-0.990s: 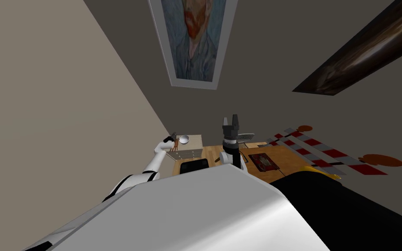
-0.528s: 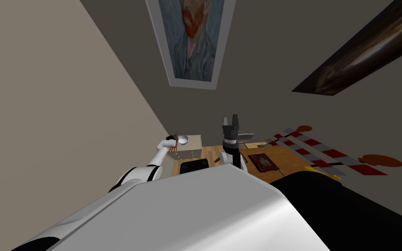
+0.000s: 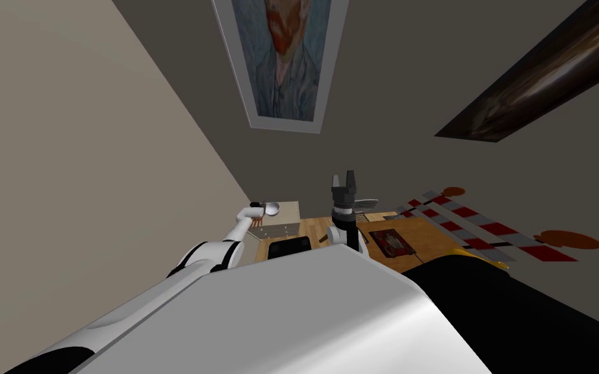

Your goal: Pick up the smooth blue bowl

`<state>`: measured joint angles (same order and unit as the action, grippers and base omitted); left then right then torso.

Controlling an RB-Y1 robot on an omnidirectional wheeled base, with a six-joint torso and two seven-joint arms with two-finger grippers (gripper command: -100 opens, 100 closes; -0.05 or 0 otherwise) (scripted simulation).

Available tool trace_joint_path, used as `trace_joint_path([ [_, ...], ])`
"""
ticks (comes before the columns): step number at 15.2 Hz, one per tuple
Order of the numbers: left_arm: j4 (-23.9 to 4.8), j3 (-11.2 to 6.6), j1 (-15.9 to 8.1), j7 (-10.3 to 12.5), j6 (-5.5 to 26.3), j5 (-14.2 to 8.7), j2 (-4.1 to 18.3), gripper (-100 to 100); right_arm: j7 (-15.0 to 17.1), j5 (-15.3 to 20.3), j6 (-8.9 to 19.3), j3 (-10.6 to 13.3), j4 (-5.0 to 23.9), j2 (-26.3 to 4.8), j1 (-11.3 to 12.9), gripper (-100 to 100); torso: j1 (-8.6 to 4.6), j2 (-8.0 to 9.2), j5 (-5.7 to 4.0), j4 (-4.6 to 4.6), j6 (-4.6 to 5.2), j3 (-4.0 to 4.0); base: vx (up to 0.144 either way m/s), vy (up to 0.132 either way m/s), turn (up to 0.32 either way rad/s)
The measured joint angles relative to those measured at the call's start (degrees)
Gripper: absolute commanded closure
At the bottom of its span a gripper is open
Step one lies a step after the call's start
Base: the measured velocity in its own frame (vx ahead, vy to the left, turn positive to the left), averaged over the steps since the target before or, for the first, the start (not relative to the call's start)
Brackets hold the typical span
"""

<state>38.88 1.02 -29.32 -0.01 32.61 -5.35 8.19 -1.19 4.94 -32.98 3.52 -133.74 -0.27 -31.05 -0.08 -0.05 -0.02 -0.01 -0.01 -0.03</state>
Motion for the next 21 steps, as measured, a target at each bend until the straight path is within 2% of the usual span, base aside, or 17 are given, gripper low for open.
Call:
trace_joint_path([
  [5, -3.5, 0.13, -2.55, -0.09, 4.46, -0.33, -0.43, -100, 0.0, 0.0, 0.0, 0.0, 0.0, 0.0, 0.0, 0, -0.03, -0.01, -0.01, 0.0, 0.0, 0.0, 0.011, -0.022, -0.005],
  [9, -6.73, 0.17, -4.43, -0.1, 6.36, -0.5, -0.74, -100, 0.0, 0.0, 0.0, 0.0, 0.0, 0.0, 0.0, 0, 0.0, 0.0, 0.0, 0.0, 0.0, 0.0, 0.009, -0.015, -0.004],
  [12, -11.75, 0.04, -7.25, -0.36, 7.2, -1.02, -0.92, -100, 0.0, 0.0, 0.0, 0.0, 0.0, 0.0, 0.0, 0, -0.01, -0.02, 0.0, 0.0, 0.0, -0.01, 0.015, -0.023, -0.009],
  [13, -14.44, -0.02, -8.67, -0.48, 7.25, -1.26, -1.07, -100, 0.0, 0.0, 0.0, 0.0, 0.0, 0.0, 0.0, 0, -0.04, -0.03, -0.01, 0.0, 0.01, -0.01, 0.017, -0.03, -0.01],
  [14, -14.47, 0.06, -8.74, -0.46, 8.11, -1.22, -1.2, -100, 0.0, 0.0, 0.0, 0.0, 0.0, 0.0, 0.0, 0, -0.05, -0.02, -0.01, 0.0, 0.0, -0.01, 0.014, -0.022, -0.001],
  [15, -13.21, 0.19, -8.19, -0.3, 9.38, -1.03, -1.29, -100, 0.0, 0.0, 0.0, 0.0, 0.0, 0.0, 0.0, 0, -0.03, -0.01, -0.01, 0.0, -0.01, -0.01, 0.016, -0.025, -0.005],
  [17, -13.71, 0.33, -8.69, -0.11, 11.41, -0.97, -1.57, -100, 0.0, 0.0, 0.0, 0.0, 0.0, 0.0, 0.0, 0, -0.03, -0.02, -0.01, 0.0, 0.0, -0.01, 0.016, -0.024, -0.007],
  [19, -17.65, 0.2, -11.14, -0.32, 12.31, -1.41, -1.8, -100, 0.0, 0.0, 0.0, 0.0, 0.0, 0.0, 0.0, 0, -0.05, -0.04, -0.01, 0.0, 0.01, -0.02, 0.022, -0.026, -0.014],
  [21, -19.87, 0.21, -12.43, -0.39, 13.36, -1.58, -2.09, -100, 0.0, 0.0, 0.0, 0.0, 0.0, 0.0, 0.0, 0, -0.04, -0.05, -0.01, -0.01, 0.0, -0.02, 0.019, -0.022, -0.005],
])
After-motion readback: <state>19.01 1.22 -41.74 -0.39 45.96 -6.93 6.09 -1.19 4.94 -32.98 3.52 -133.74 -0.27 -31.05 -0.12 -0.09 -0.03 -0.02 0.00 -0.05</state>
